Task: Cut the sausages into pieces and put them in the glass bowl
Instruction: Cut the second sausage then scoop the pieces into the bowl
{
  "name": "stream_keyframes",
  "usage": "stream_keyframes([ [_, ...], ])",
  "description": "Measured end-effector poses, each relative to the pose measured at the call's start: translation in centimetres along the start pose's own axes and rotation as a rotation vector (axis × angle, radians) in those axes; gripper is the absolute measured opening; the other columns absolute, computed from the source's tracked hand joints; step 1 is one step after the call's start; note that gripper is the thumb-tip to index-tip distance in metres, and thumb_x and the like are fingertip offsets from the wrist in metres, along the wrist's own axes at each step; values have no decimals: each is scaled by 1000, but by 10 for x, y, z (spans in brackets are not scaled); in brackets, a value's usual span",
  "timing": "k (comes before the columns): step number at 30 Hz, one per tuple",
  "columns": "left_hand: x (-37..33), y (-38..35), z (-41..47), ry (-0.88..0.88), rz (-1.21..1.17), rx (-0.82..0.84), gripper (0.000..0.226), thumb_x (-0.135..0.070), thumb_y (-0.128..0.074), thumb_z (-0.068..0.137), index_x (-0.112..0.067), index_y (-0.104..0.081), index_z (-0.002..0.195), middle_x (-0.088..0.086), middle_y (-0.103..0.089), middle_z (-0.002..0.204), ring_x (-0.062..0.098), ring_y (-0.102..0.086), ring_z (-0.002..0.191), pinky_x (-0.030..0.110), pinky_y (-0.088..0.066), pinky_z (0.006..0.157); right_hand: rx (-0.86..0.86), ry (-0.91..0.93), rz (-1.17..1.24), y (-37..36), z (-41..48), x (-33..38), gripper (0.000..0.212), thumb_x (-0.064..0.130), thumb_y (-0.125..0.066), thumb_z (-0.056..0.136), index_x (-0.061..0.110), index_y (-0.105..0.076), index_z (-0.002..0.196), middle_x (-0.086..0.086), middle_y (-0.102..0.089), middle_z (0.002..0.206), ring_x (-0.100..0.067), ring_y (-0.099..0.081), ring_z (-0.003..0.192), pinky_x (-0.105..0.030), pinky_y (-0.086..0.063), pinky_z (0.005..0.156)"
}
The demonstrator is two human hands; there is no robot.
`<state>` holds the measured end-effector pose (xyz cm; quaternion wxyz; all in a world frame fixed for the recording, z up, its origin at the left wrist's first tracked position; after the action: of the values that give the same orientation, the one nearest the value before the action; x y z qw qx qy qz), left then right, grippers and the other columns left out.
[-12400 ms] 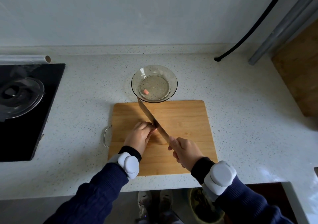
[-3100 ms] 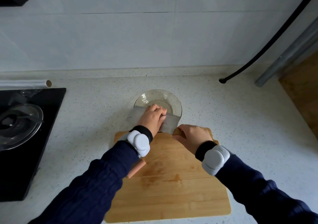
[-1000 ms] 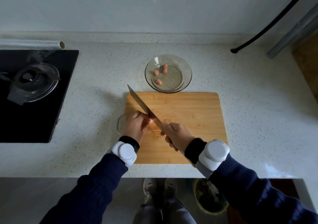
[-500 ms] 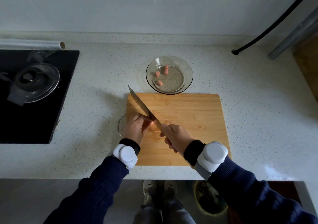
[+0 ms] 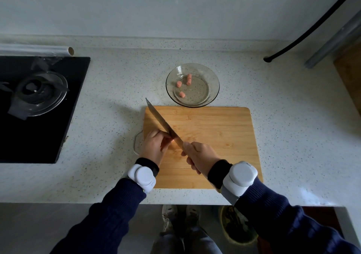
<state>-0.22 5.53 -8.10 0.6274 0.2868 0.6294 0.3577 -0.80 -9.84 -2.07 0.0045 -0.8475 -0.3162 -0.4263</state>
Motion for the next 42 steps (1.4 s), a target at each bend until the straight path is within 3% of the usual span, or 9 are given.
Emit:
stream_keyframes([
  [16, -3, 3, -1, 4, 47, -5, 9, -12, -69, 81, -4, -68, 85, 12, -65, 90, 26, -61, 87, 23, -40, 72, 7, 32, -133, -3, 11, -11, 37, 38, -31, 98, 16, -54, 79, 2, -48, 62, -13, -40, 52, -26, -35, 51],
  [22, -3, 4, -1, 16, 53, -7, 10, -13, -70, 81, -4, -67, 84, 11, -64, 88, 26, -60, 84, 22, -37, 69, -1, 59, -77, -3, 9, -15, 36, 36, -32, 98, 12, -54, 84, 2, -45, 59, -12, -38, 47, -23, -32, 47],
  [32, -1, 3, -3, 20, 1, -12, 14, -16, -71, 79, -4, -65, 81, 11, -63, 87, 25, -61, 83, 25, -43, 70, -38, 80, 12, 3, 1, -19, 42, 37, -35, 98, 3, -60, 95, 3, -46, 57, -13, -38, 48, -23, -32, 46],
  [38, 3, 7, -13, 48, 33, -26, 17, -16, -74, 76, -7, -66, 88, 8, -64, 93, 22, -60, 89, 22, -39, 74, -34, 122, -65, 8, -4, -15, 38, 38, -35, 98, 12, -59, 85, 5, -48, 57, -10, -41, 47, -22, -35, 48],
  [42, 4, 9, -16, 51, 27, -10, 13, -10, -69, 79, -8, -65, 92, 6, -63, 94, 21, -60, 90, 28, -48, 78, -26, 121, -89, 7, -6, -12, 37, 39, -35, 98, 13, -58, 83, 4, -48, 57, -10, -41, 47, -22, -35, 48],
])
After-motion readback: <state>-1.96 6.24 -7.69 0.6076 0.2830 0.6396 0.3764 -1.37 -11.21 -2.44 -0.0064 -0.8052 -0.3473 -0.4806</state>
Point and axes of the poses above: each hand's wrist, its own z-axis towards the middle knuckle, its own y-axis out of the back of the hand, x = y × z, the point moved 3 cm from there along z, towards the middle knuckle
